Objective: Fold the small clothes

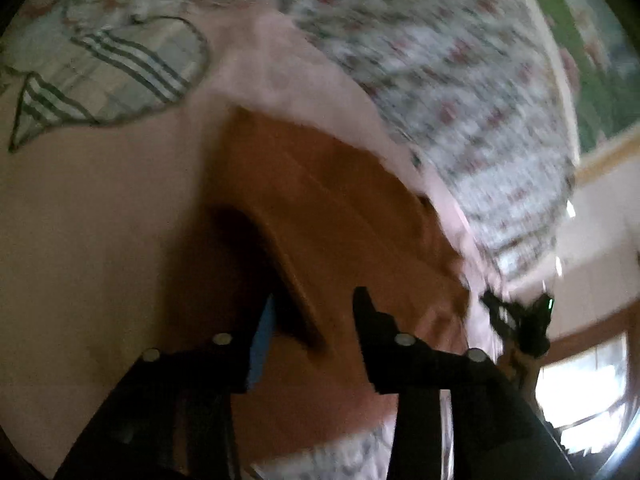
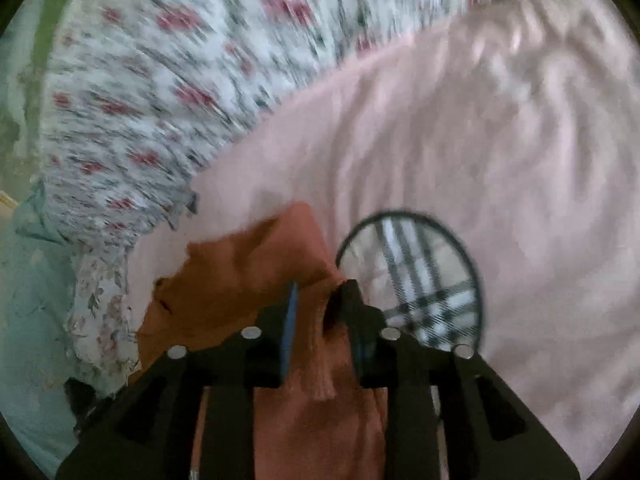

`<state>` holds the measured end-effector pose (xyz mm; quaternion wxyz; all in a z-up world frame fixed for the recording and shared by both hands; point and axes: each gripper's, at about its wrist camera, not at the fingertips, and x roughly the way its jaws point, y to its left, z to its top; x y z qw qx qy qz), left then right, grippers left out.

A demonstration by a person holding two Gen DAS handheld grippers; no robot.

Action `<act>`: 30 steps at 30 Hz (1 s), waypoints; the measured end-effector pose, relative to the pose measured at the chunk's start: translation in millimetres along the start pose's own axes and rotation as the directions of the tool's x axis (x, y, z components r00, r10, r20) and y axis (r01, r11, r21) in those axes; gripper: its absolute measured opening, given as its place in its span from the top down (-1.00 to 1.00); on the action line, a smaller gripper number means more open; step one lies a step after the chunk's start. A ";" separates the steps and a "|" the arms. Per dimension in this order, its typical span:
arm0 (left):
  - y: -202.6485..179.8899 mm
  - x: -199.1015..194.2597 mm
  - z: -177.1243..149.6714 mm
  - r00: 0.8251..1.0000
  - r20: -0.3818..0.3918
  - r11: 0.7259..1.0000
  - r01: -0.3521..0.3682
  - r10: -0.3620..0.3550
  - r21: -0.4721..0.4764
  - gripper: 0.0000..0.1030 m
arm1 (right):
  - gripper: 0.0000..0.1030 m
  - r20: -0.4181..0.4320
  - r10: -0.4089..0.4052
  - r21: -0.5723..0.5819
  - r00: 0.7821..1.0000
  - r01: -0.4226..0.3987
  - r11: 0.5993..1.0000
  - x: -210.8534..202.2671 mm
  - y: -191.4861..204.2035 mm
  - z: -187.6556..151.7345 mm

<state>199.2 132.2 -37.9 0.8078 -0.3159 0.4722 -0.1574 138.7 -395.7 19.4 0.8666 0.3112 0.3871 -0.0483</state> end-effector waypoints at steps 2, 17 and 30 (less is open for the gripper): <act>-18.7 17.0 -23.8 0.998 -0.062 0.999 0.024 -0.022 0.039 0.20 | 0.48 -0.067 0.049 -0.088 0.997 -0.055 0.995 3.0 21.6 -18.6; -12.0 76.3 72.4 0.980 -0.009 0.975 -0.198 0.200 0.101 0.27 | 0.58 -0.265 -0.127 -0.494 0.956 -0.021 0.869 109.3 74.3 -17.3; 16.8 14.8 63.3 0.947 0.175 0.962 -0.256 0.269 -0.094 0.14 | 0.52 -0.029 -0.124 -0.140 0.992 0.119 0.983 41.9 24.2 16.0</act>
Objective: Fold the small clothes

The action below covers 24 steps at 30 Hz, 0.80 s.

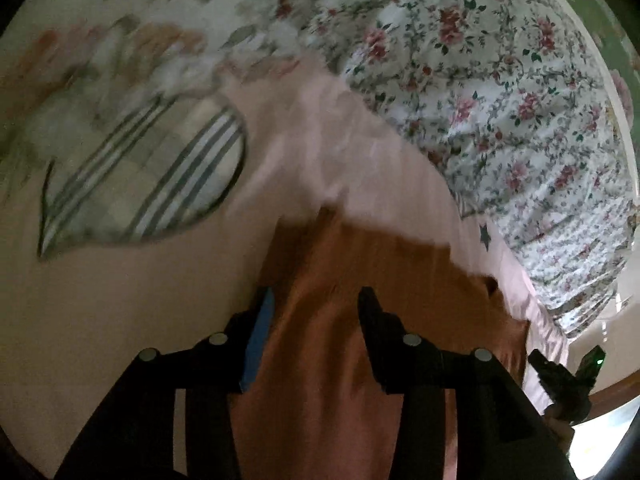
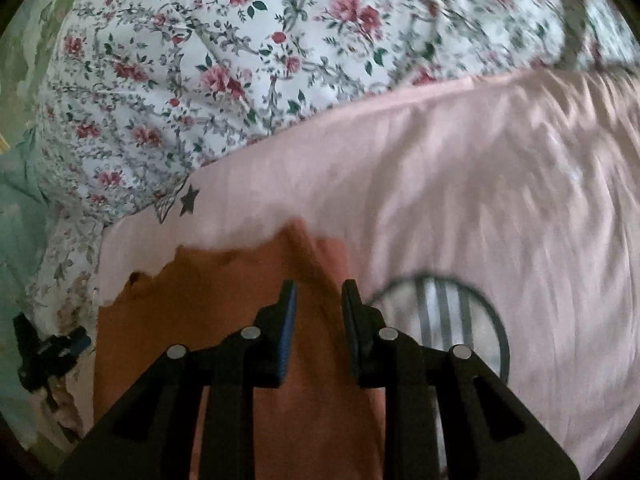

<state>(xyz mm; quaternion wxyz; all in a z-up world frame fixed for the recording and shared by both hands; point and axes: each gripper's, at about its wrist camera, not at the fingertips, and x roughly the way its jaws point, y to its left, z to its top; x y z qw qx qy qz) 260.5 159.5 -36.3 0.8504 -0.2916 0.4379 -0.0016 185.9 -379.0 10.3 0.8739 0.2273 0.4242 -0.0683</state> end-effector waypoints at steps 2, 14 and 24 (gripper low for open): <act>9.5 -10.5 -23.7 1.000 -0.020 1.000 0.018 -0.019 -0.020 0.14 | 0.52 -0.022 0.022 -0.001 1.000 -0.022 1.000 -7.1 4.8 -20.4; 18.5 -63.2 -153.2 0.982 -0.155 0.994 0.105 -0.110 -0.041 -0.04 | 0.47 -0.162 0.094 0.026 0.982 -0.091 0.995 -34.3 36.8 -135.5; 31.7 -57.5 -189.1 0.974 -0.170 0.983 0.128 -0.149 -0.129 -0.14 | 0.39 -0.197 0.112 -0.006 0.974 -0.116 0.993 -44.4 62.6 -158.2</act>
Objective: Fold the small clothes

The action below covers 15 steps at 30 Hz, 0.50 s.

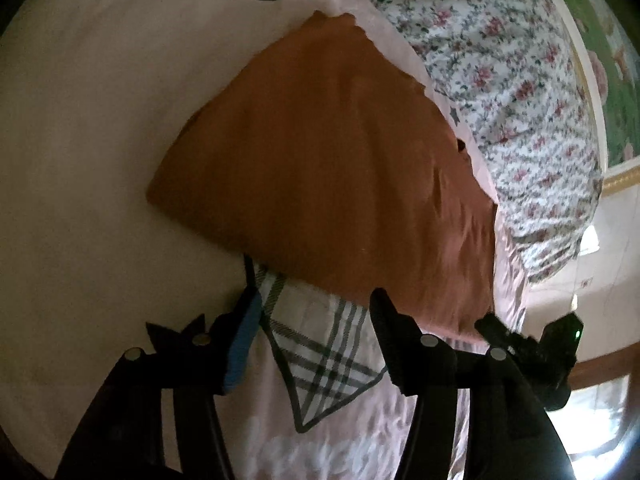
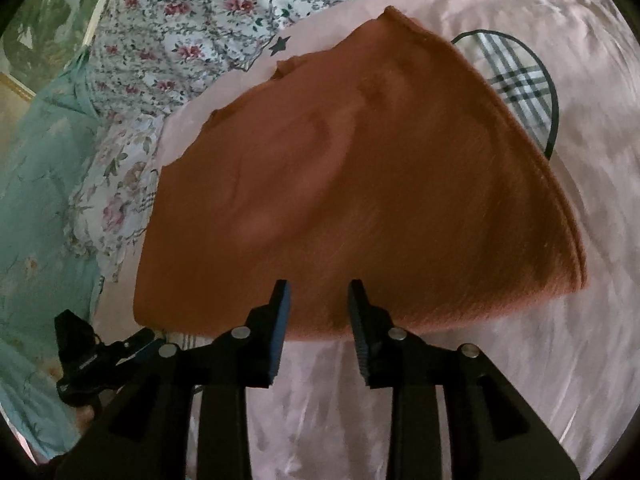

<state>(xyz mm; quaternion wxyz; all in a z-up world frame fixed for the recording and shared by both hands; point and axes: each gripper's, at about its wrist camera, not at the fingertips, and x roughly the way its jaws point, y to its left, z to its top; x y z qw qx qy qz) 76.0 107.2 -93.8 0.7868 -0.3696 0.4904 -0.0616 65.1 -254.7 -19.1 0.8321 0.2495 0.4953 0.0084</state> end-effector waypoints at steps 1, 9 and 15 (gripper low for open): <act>0.9 1.6 1.7 1.000 0.005 1.000 0.003 -0.003 -0.008 -0.15 | 0.39 0.001 0.000 -0.002 1.000 0.000 1.000 -0.6 1.4 -0.4; 3.3 17.6 36.0 0.996 0.092 0.998 -0.004 0.009 -0.062 -0.21 | 0.38 0.002 0.011 -0.003 1.000 -0.011 1.000 -3.2 2.7 4.6; 4.1 26.5 68.9 0.984 0.170 0.994 -0.034 0.051 -0.099 -0.21 | 0.38 -0.003 0.018 -0.007 1.000 -0.018 1.000 0.1 -2.4 17.5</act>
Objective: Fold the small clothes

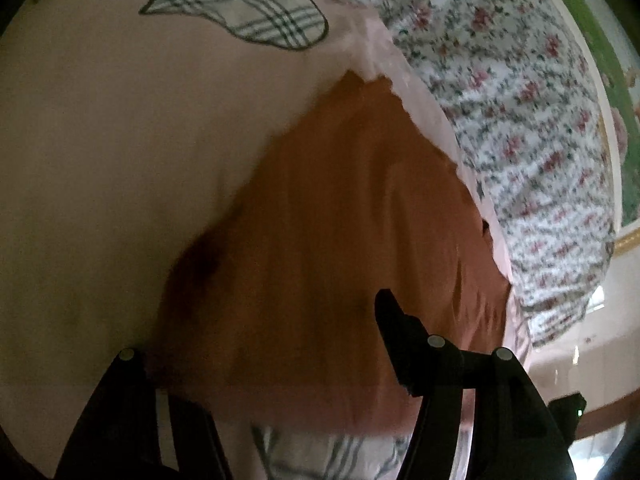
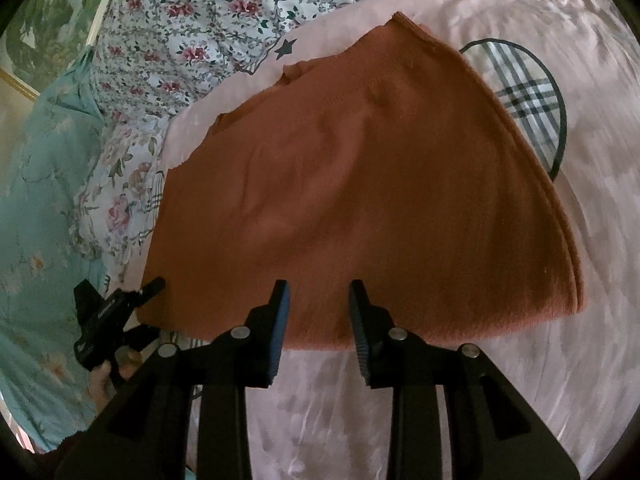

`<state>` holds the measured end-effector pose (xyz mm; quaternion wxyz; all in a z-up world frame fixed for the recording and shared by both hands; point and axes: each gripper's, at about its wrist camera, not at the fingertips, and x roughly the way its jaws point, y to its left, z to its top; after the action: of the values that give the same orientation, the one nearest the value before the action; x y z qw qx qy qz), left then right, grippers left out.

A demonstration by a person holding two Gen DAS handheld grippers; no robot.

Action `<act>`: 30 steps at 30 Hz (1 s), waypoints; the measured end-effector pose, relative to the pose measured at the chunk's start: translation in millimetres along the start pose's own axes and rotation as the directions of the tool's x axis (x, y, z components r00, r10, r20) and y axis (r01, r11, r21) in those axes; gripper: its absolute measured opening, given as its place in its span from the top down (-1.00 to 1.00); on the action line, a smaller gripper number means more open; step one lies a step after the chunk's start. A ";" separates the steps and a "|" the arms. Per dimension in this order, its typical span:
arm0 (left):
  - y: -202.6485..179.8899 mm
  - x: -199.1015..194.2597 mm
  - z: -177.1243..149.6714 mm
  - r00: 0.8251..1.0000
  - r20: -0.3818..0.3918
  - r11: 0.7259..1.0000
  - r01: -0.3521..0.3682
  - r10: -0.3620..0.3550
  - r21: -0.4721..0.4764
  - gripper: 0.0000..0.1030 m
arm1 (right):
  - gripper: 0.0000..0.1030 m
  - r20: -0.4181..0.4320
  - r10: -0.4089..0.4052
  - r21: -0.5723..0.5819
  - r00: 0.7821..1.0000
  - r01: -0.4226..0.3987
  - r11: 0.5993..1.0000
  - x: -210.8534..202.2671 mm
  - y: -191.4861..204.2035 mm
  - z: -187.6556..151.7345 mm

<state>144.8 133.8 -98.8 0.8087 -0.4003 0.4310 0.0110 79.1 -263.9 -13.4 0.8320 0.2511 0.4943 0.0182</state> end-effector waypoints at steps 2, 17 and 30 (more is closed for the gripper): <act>-4.0 3.1 6.0 1.000 0.020 1.000 -0.023 0.023 0.007 -0.13 | 0.38 -0.001 0.003 0.000 1.000 -0.003 1.000 1.1 -3.7 4.6; -122.7 -12.0 -6.4 0.994 0.078 0.922 -0.094 0.070 0.377 0.78 | 0.38 -0.044 0.062 0.017 0.997 -0.062 0.998 9.4 -27.2 48.6; -240.8 77.9 -118.6 0.990 -0.074 0.654 -0.022 0.119 0.756 0.78 | -0.52 -0.122 0.312 0.142 0.942 -0.295 0.945 44.4 -18.9 111.8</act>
<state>199.5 -133.1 -36.7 0.8739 -0.0124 0.4588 -0.1603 190.6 -312.8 -14.7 0.7649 0.3728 0.5079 0.1341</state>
